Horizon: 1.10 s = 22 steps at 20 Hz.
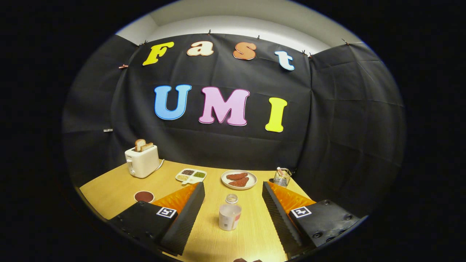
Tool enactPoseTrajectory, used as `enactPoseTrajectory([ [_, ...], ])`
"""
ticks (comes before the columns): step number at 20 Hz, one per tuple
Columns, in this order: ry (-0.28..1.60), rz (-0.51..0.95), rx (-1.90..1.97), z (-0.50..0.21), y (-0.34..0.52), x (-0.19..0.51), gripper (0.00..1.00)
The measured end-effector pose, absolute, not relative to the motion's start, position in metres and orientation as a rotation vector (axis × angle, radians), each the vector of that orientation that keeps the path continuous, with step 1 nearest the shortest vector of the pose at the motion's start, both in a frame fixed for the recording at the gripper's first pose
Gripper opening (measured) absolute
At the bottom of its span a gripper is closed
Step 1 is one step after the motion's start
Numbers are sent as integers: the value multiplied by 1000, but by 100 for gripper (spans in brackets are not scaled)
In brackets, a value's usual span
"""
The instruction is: Take the bottle from table, then pour the juice into the cup, finally place the bottle on the coaster
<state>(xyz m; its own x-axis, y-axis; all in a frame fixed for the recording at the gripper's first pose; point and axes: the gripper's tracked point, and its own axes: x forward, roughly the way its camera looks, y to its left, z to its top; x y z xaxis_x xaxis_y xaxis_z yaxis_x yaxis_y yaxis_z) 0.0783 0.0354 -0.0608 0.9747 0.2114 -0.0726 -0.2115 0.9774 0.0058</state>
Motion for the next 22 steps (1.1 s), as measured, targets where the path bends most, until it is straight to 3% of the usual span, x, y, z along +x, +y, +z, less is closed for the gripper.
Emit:
enactPoseTrajectory([
  [22, 188, 303, 63, -187, 54, 173, 98],
])
